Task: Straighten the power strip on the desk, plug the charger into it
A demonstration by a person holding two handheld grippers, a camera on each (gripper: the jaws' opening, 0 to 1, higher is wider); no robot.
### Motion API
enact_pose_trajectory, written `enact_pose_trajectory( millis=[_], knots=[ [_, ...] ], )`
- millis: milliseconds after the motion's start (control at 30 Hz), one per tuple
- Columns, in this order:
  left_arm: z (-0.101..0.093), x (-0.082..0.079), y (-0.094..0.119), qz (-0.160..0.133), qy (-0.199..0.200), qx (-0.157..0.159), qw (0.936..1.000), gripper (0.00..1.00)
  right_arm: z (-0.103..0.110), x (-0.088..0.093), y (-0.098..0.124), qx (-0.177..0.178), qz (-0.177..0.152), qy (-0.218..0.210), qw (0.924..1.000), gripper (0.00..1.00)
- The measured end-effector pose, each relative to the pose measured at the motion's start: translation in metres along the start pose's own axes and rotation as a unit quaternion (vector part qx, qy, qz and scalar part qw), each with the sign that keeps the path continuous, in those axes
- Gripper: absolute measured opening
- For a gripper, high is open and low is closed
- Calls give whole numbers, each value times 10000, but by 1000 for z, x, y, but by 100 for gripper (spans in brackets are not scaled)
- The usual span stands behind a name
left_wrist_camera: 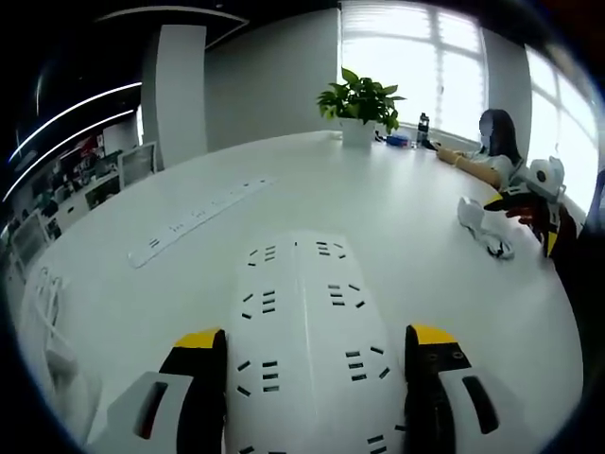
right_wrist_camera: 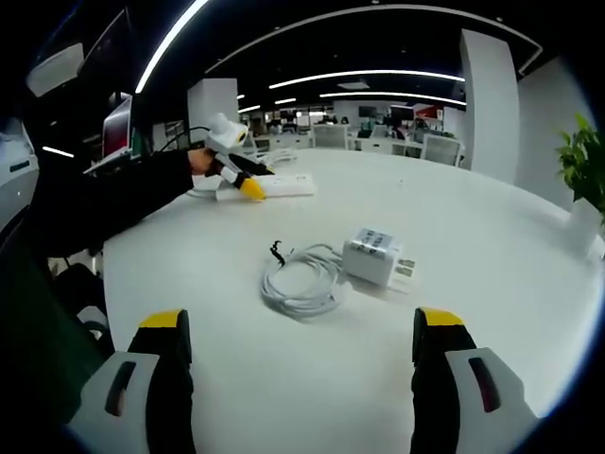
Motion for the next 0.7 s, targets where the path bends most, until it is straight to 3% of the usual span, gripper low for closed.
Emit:
enact_pose_trajectory(
  millis=[700],
  knots=[
    [-3, -6, -9, 52, -217, 272, 9994, 78, -3, 1, -1, 14, 8, 1, 10000, 97]
  ],
)
Point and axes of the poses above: the point that each gripper's makers call its tool centre point, and the gripper's own axes: y roughly backward along the fingers, z roughly to its left, x roughly out of its underside, the point moved 1 cm from there along y, roughly backward along the fingers, and after that the axes turned 1 degree about -y, right-handed, at the moved point
